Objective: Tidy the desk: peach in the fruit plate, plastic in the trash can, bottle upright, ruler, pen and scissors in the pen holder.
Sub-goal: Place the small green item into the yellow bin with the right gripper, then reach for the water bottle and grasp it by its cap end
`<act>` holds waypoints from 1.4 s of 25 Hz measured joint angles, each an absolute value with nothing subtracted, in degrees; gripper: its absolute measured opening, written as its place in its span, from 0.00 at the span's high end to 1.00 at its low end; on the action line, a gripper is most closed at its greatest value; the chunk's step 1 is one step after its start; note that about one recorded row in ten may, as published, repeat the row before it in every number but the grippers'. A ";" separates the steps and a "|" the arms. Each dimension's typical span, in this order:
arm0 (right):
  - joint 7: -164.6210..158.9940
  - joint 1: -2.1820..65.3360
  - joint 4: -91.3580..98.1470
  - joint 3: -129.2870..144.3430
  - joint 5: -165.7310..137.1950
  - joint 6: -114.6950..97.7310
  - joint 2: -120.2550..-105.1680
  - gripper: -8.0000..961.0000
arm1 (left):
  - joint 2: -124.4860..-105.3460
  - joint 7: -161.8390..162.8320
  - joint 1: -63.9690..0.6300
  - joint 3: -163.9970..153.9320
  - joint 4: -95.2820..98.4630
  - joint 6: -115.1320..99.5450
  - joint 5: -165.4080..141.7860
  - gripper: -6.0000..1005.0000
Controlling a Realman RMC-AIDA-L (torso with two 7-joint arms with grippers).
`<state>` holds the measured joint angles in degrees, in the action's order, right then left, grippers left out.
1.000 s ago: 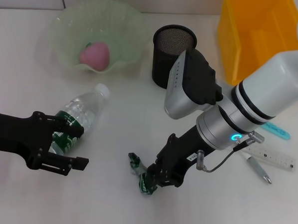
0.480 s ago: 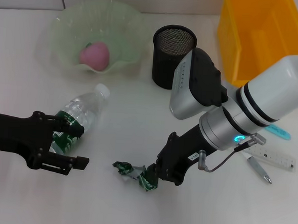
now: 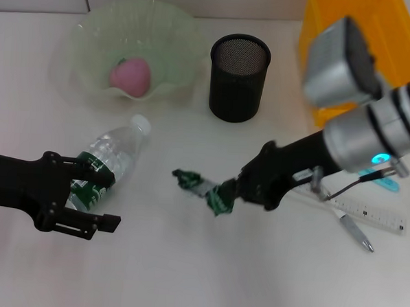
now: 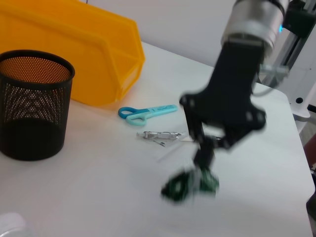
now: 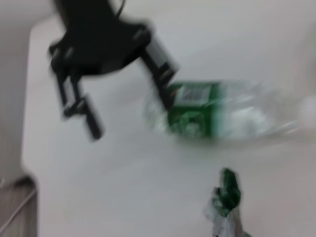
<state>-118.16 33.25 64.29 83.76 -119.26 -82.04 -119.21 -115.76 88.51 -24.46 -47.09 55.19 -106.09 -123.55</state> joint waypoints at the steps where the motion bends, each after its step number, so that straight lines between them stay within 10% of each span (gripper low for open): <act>1: -117.54 32.68 64.82 80.69 -119.24 -83.22 -119.20 0.97 | -115.76 88.51 -24.46 -47.09 55.19 -106.09 -123.55 0.18; 16: -107.82 23.77 70.62 38.65 -109.15 -78.78 -119.09 0.94 | -115.95 89.09 -24.72 -47.02 55.20 -106.26 -123.30 0.19; 30: -100.79 29.39 53.36 36.78 -104.82 -66.46 -118.85 0.91 | -116.15 89.88 -24.99 -46.89 55.20 -106.13 -123.30 0.19; 35: -100.76 28.70 53.74 36.64 -104.48 -69.31 -118.84 0.73 | -115.99 90.41 -25.03 -45.74 55.20 -106.15 -123.25 0.19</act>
<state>-100.76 28.70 53.74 36.64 -104.48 -69.31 -118.84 -115.99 90.41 -25.03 -45.74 55.20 -106.15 -123.25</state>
